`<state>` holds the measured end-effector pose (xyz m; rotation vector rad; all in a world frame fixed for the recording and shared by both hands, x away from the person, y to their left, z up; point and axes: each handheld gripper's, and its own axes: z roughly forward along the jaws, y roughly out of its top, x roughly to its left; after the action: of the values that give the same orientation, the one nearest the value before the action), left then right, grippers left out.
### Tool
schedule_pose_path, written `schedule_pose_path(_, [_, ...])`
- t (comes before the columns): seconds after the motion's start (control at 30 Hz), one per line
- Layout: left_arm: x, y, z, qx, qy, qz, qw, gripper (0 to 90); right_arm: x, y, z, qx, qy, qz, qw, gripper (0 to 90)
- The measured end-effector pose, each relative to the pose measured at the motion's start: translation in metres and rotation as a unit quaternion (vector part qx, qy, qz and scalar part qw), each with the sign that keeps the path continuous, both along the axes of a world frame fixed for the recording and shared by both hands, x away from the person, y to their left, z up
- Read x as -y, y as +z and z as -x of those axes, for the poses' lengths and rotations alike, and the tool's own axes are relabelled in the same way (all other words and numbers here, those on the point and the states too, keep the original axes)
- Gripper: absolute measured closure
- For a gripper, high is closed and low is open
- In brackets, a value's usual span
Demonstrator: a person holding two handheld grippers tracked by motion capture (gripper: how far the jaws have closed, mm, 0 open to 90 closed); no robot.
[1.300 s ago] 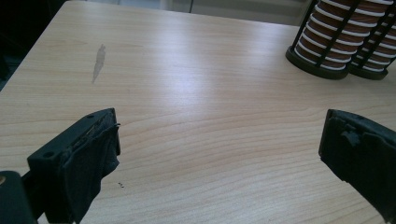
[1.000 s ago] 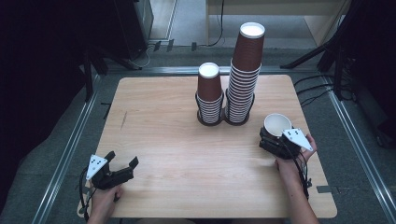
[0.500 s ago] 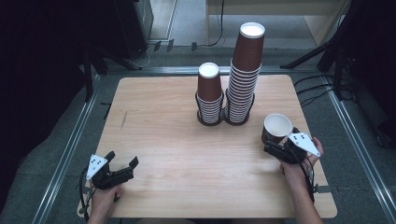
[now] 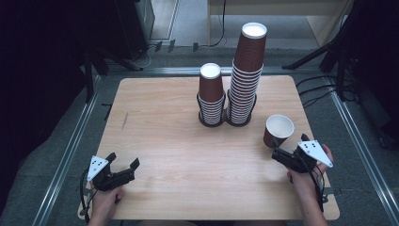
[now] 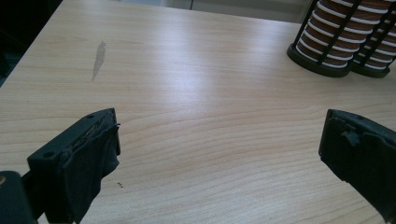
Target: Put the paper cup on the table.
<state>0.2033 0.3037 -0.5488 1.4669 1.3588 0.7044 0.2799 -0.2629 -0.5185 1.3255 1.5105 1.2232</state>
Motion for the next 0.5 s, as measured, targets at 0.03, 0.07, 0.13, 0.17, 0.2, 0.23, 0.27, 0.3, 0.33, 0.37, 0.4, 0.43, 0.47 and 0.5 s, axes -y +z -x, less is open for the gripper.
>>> schedule_pose_path(0.03, [0.0,0.0,0.0,0.0,0.0,0.0,1.0,0.0,0.0,0.0,0.0,0.0,0.0,0.0,1.0,0.0])
schedule_pose_path(0.07, [0.0,0.0,0.0,0.0,0.0,0.0,1.0,0.0,0.001,-0.001,0.001,-0.001,-0.002,-0.002,1.0,0.0])
schedule_pose_path(0.13, [0.0,0.0,0.0,-0.001,0.0,0.0,1.0,0.0,0.004,-0.002,0.004,-0.001,-0.005,-0.003,1.0,0.0])
schedule_pose_path(0.17, [0.0,0.0,0.0,-0.001,0.0,-0.001,1.0,0.0,0.007,-0.004,0.006,-0.001,-0.009,-0.004,0.9999,0.0])
schedule_pose_path(0.2, [0.0,0.0,0.0,-0.001,0.0,-0.001,1.0,0.0,0.007,-0.004,0.006,-0.001,-0.009,-0.004,0.9999,0.0])
schedule_pose_path(0.23, [0.0,0.0,0.0,-0.001,0.0,-0.001,1.0,0.0,0.009,-0.005,0.007,-0.001,-0.012,-0.003,0.9999,0.0])
schedule_pose_path(0.27, [0.0,0.0,0.0,-0.001,-0.001,-0.001,1.0,0.0,0.01,-0.005,0.009,0.001,-0.016,-0.002,0.9999,0.0])
schedule_pose_path(0.3, [0.0,0.0,0.0,-0.001,0.0,0.0,1.0,0.0,0.011,-0.006,0.011,0.002,-0.019,-0.003,0.9998,0.0])
schedule_pose_path(0.33, [0.0,0.0,0.0,-0.002,-0.001,0.0,1.0,0.0,0.012,-0.006,0.012,0.001,-0.02,-0.004,0.9998,0.0])
schedule_pose_path(0.37, [0.0,0.0,0.0,-0.002,-0.001,0.0,1.0,0.0,0.014,-0.006,0.014,0.003,-0.021,-0.004,0.9998,0.0])
schedule_pose_path(0.4, [0.0,0.0,0.0,-0.002,-0.001,0.001,1.0,0.0,0.015,-0.006,0.015,0.003,-0.022,-0.004,0.9997,0.0])
schedule_pose_path(0.43, [0.0,0.0,0.0,-0.002,-0.001,0.001,1.0,0.0,0.016,-0.006,0.016,0.004,-0.023,-0.002,0.9997,0.0])
schedule_pose_path(0.47, [0.0,0.0,0.0,-0.002,-0.001,0.001,1.0,0.0,0.018,-0.007,0.018,0.005,-0.025,-0.001,0.9997,0.0])
schedule_pose_path(0.5, [0.0,0.0,0.0,-0.002,-0.001,0.001,1.0,0.0,0.019,-0.006,0.019,0.006,-0.026,0.0,0.9996,0.0])
